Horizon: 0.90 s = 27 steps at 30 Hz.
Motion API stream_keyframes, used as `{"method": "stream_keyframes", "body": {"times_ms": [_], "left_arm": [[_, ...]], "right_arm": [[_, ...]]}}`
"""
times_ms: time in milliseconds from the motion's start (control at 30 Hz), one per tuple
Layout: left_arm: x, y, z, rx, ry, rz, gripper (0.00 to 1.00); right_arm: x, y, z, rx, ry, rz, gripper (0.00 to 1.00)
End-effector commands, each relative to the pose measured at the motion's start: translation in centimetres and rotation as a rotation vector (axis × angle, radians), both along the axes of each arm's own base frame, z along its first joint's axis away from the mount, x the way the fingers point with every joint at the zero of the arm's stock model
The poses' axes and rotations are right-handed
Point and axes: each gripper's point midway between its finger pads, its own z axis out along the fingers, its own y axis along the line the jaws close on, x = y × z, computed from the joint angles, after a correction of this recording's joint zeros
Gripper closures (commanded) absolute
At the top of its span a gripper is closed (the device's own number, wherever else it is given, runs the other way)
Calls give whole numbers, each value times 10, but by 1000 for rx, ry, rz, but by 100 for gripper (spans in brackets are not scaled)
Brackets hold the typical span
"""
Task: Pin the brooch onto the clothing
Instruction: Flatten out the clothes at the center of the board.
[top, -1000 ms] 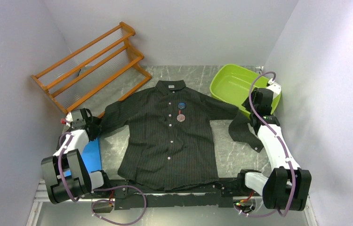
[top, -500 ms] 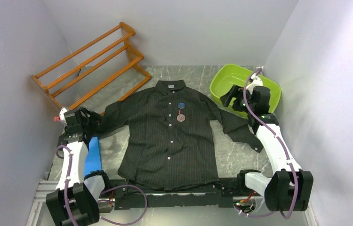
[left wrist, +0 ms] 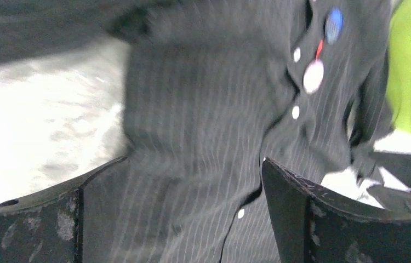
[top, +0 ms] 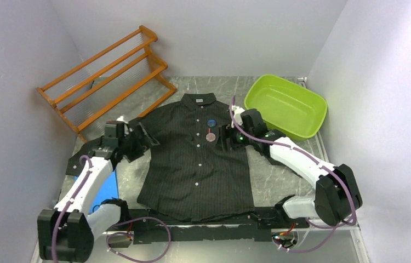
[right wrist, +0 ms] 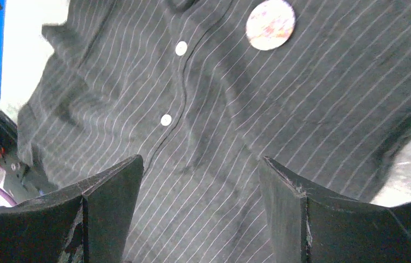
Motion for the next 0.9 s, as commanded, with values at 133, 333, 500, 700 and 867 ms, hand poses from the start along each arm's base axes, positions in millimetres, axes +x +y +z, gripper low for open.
{"method": "stream_keyframes", "body": {"times_ms": [133,333,500,700,867], "left_arm": [[-60,-60,-24,161,188,-269,6],[-108,-78,-50,289,341,-375,15],[-132,-79,-76,392,436,-407,26],[-162,-67,-96,531,548,-415,44],[-189,-68,-103,527,618,-437,54]], "right_arm": [[-76,24,-47,-144,150,83,20],[-129,15,-97,-342,257,83,21],[-148,-1,-117,-469,285,49,25],[-167,-18,-124,-540,315,35,27],[-188,-37,-131,-563,366,33,27]]}}
